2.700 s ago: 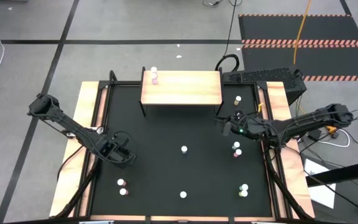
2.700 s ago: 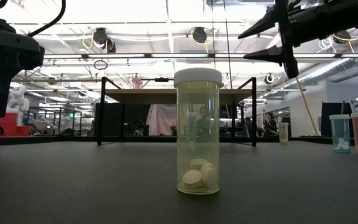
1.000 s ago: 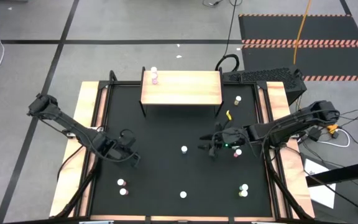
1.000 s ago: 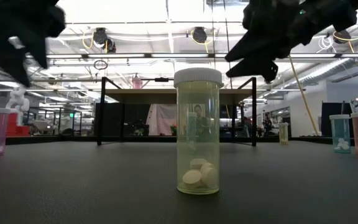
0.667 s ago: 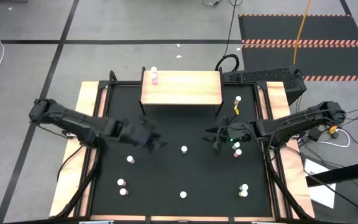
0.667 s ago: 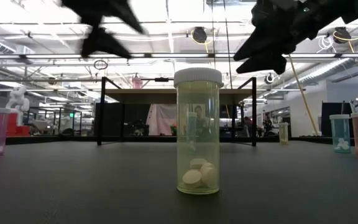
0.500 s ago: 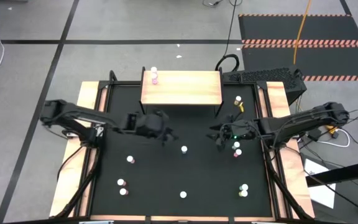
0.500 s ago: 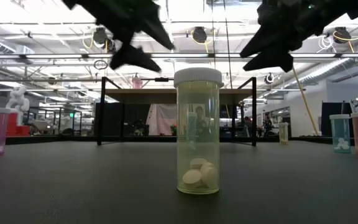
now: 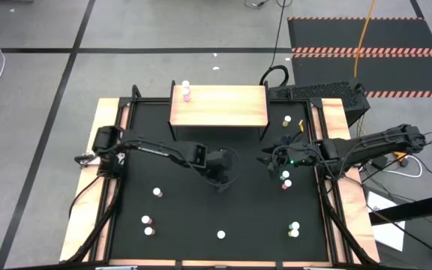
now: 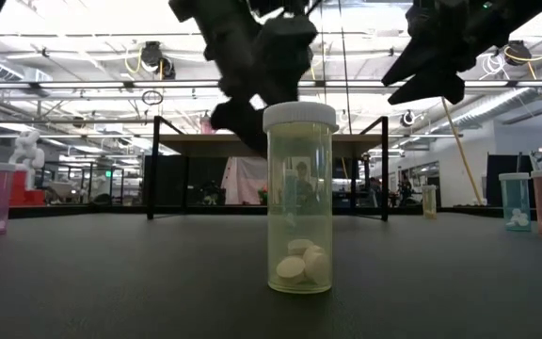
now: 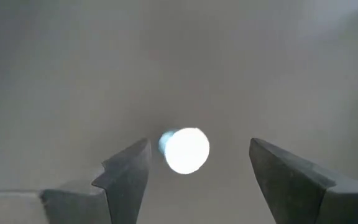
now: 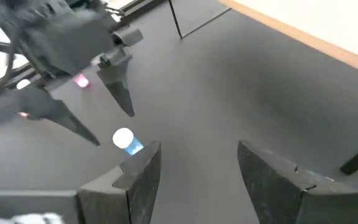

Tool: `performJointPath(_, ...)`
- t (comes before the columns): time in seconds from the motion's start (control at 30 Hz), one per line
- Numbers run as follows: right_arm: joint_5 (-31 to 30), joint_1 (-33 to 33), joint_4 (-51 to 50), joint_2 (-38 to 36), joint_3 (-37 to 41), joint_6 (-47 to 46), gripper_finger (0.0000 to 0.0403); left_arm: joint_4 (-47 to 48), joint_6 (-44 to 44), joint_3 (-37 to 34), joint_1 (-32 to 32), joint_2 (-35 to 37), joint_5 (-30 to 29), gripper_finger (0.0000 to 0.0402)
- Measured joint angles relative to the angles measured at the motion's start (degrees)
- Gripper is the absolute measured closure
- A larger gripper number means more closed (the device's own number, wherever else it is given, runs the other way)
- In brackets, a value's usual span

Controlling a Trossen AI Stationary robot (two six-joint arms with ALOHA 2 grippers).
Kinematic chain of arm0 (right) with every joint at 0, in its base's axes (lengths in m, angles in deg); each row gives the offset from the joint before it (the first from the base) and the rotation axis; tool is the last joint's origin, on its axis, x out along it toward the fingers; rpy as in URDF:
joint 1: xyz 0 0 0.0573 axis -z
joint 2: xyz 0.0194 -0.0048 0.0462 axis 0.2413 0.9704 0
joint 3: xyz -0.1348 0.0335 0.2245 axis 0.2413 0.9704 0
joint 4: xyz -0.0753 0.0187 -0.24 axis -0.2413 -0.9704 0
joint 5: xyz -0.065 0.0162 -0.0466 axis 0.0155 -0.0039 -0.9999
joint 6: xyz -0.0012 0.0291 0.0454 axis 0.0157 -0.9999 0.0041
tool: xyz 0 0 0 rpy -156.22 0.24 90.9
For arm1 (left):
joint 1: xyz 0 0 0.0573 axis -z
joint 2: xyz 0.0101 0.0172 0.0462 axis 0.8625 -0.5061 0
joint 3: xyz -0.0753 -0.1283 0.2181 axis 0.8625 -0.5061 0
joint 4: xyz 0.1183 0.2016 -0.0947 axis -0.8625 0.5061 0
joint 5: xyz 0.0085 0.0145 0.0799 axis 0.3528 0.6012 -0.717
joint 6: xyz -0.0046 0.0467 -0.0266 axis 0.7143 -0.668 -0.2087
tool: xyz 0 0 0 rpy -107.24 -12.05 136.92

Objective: Pick and place medicine bottles onto shelf by color
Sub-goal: Put the top left blue pill bottle on the shelf

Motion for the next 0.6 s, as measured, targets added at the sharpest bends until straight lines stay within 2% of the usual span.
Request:
performJointPath(0.23,0.10,0.00,-1.05,-0.30,0.02,-1.10,0.0195,0.45,4.19,1.23,0.23,-3.56,-1.02,0.0128)
performJointPath(0.47,0.19,0.00,-0.84,-0.36,0.02,-1.33,0.0195,2.30,5.82,1.20,0.21,-3.72,-4.41,0.0130)
performJointPath(0.6,0.21,0.00,-0.81,-0.36,0.02,-1.76,0.0195,2.33,5.22,1.20,0.21,-3.72,-4.56,0.0164)
